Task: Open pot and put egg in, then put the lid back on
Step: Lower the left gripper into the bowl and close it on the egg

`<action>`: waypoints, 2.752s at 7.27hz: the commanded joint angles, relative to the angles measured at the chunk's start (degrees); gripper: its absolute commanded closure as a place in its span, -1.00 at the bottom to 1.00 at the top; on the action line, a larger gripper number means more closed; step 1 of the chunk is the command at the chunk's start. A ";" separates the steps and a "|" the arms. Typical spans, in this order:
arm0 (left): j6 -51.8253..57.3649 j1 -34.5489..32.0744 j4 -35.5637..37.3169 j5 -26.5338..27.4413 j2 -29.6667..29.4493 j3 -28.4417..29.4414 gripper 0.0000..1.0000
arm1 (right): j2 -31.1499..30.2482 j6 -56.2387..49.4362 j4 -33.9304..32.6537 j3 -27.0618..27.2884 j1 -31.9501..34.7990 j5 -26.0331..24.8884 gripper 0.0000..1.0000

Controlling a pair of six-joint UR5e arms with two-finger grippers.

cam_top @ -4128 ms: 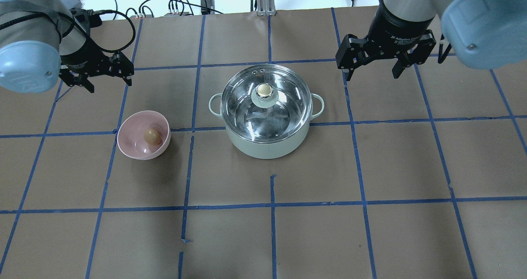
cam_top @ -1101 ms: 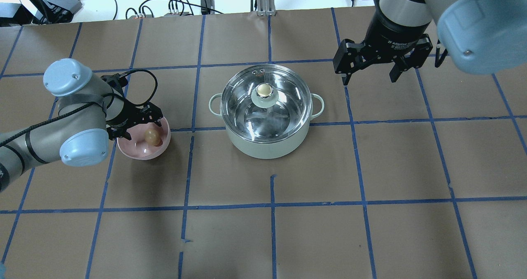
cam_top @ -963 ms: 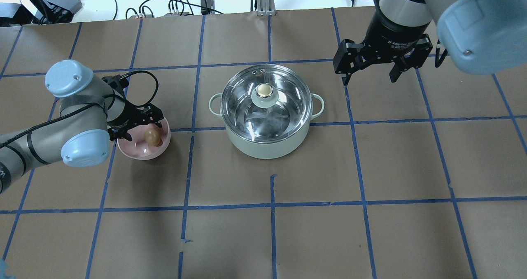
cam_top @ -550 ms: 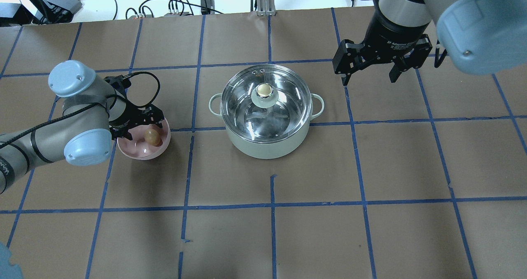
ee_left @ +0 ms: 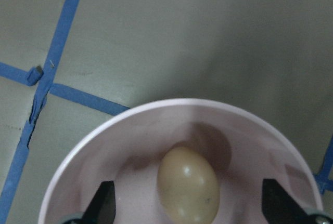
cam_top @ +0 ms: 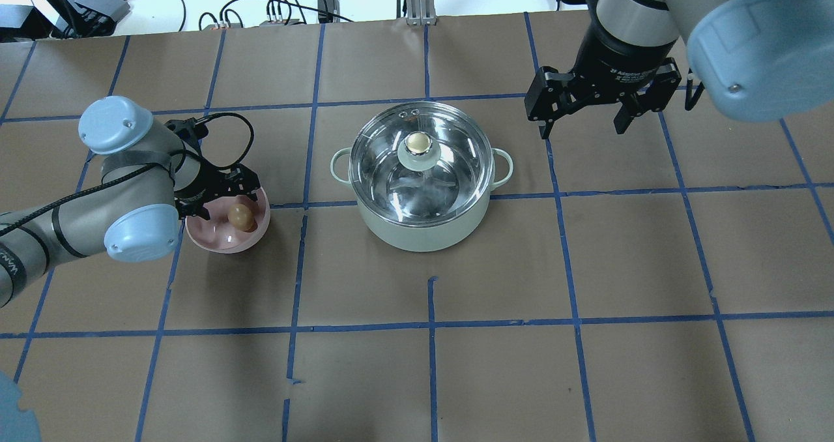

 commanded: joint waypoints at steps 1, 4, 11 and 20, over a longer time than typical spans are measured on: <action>0.00 0.00 0.05 0.00 -0.11 -0.42 -0.97 | -0.06 0.00 0.00 0.16 0.01 0.00 -0.98; 0.18 0.00 1.18 0.00 -1.43 -0.25 -0.97 | -0.06 0.00 0.00 0.16 0.01 0.00 -0.98; 0.62 0.00 1.11 -0.09 -2.31 -0.25 -0.32 | -0.06 0.00 0.00 0.16 0.01 0.00 -0.98; 0.97 0.00 1.02 0.26 -2.40 -0.34 -0.10 | -0.15 -0.09 0.00 0.43 0.09 0.00 -0.98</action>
